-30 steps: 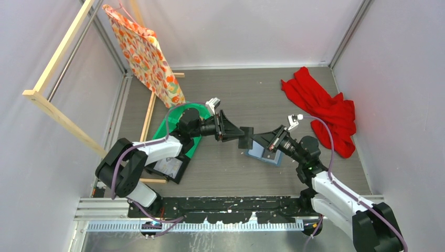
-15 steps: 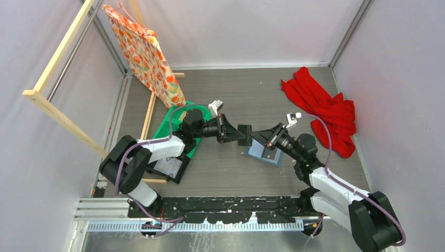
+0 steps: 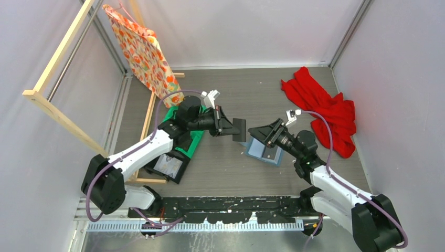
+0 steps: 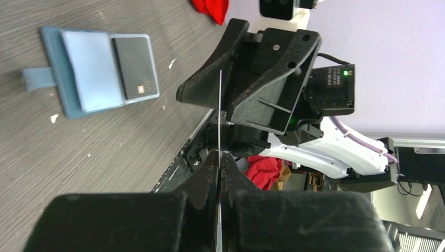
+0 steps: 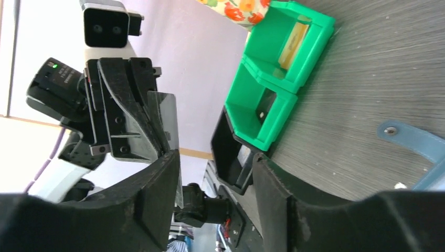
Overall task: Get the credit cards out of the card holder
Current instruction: Place the credit card in the storage box.
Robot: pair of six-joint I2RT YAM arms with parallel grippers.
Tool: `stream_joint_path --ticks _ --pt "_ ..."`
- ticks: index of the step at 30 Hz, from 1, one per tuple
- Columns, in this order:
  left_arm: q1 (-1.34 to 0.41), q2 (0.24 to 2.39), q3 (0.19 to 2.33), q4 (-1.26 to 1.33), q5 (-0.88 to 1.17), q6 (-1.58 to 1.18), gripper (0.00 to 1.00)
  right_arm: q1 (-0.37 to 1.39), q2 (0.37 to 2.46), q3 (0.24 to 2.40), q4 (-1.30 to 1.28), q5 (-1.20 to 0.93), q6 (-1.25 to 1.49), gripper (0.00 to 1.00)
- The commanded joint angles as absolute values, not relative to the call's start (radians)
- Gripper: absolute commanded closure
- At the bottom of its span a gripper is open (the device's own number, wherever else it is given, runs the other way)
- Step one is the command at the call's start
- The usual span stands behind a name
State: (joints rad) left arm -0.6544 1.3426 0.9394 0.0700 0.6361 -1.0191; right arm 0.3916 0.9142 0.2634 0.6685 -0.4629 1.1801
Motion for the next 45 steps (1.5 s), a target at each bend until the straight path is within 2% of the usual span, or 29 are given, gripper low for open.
stream_joint_path --ticks 1,2,5,7,9,11,14,19,22,35,45 --pt "-0.622 1.312 0.994 -0.155 0.601 -0.904 1.00 0.396 0.893 0.302 0.578 -0.409 1.120 0.38" --pt "-0.609 1.301 1.030 -0.260 0.564 -0.848 0.99 0.395 0.879 0.315 0.502 -0.392 1.084 0.36" --pt "-0.598 1.313 1.242 -0.766 0.244 -0.587 0.99 0.396 0.796 0.386 0.224 -0.306 0.975 0.33" --pt "-0.608 1.351 1.378 -0.977 -0.008 -0.508 0.99 0.396 0.749 0.424 0.058 -0.244 0.902 0.25" --pt "-0.621 1.414 1.481 -1.204 -0.265 -0.469 1.00 0.397 0.722 0.472 -0.062 -0.208 0.842 0.23" --pt "-0.628 1.446 1.509 -1.299 -0.467 -0.467 1.00 0.397 0.709 0.501 -0.140 -0.193 0.807 0.19" --pt "-0.629 1.520 1.478 -1.375 -0.692 -0.491 1.00 0.396 0.704 0.512 -0.157 -0.187 0.798 0.18" --pt "-0.672 1.711 1.415 -1.421 -0.920 -0.551 1.00 0.397 0.729 0.498 -0.131 -0.199 0.796 0.18" --pt "-0.722 1.753 1.377 -1.348 -1.038 -0.520 1.00 0.396 0.753 0.495 -0.128 -0.208 0.783 0.18" --pt "-0.733 1.771 1.232 -1.029 -1.060 -0.321 1.00 0.396 0.838 0.438 0.027 -0.256 0.827 0.18" --pt "-0.722 1.824 1.208 -0.987 -0.964 -0.304 0.98 0.397 0.837 0.402 0.094 -0.257 0.855 0.18"
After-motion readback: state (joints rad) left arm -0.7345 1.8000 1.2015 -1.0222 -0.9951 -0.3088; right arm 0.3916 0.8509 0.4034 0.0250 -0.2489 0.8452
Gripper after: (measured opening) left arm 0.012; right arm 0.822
